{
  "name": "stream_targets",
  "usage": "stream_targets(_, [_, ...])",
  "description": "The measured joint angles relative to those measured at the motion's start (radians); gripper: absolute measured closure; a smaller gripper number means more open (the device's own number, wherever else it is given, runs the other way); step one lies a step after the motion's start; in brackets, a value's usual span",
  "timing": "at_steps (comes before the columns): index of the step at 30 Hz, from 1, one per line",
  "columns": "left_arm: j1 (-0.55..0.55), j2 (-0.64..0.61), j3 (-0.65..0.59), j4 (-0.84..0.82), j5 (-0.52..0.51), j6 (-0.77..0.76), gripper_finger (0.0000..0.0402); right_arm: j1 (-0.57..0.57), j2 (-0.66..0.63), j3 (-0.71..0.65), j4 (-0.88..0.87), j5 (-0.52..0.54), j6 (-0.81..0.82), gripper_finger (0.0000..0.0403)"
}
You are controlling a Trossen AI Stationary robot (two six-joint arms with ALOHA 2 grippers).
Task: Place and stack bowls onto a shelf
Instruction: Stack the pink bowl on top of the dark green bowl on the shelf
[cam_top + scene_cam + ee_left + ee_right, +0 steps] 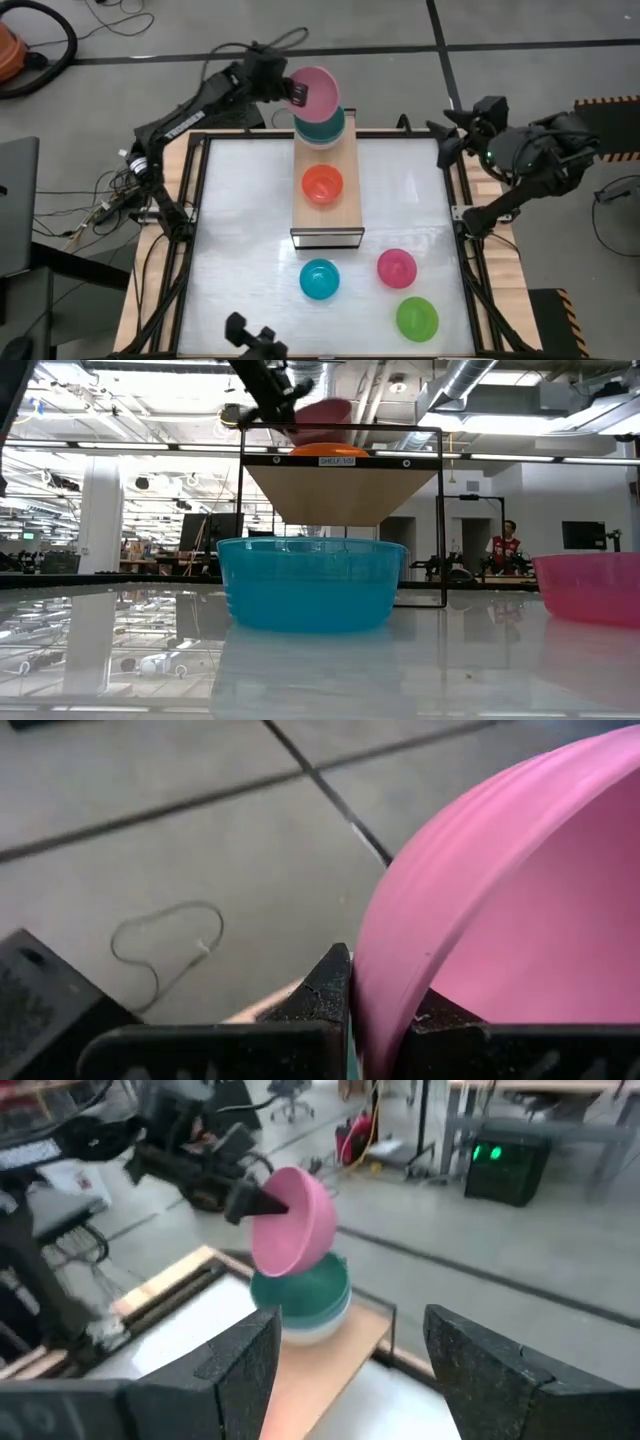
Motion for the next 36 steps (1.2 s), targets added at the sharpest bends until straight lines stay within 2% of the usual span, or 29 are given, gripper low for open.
stream_targets(4, [-0.008, 0.037, 0.006, -0.022, 0.028, -0.009, 0.04, 0.0, 0.009, -0.001, -0.029, -0.03, 0.0, 0.0131])
stream_targets(15, [-0.015, 0.039, 0.008, -0.068, 0.028, -0.041, 0.04, 0.0, 0.044, -0.001, -0.031, -0.062, -0.1, 0.0131])
stream_targets(36, [-0.019, 0.04, 0.002, -0.108, 0.032, -0.054, 0.04, -0.006, 0.061, -0.001, -0.032, -0.07, -0.111, 0.0131])
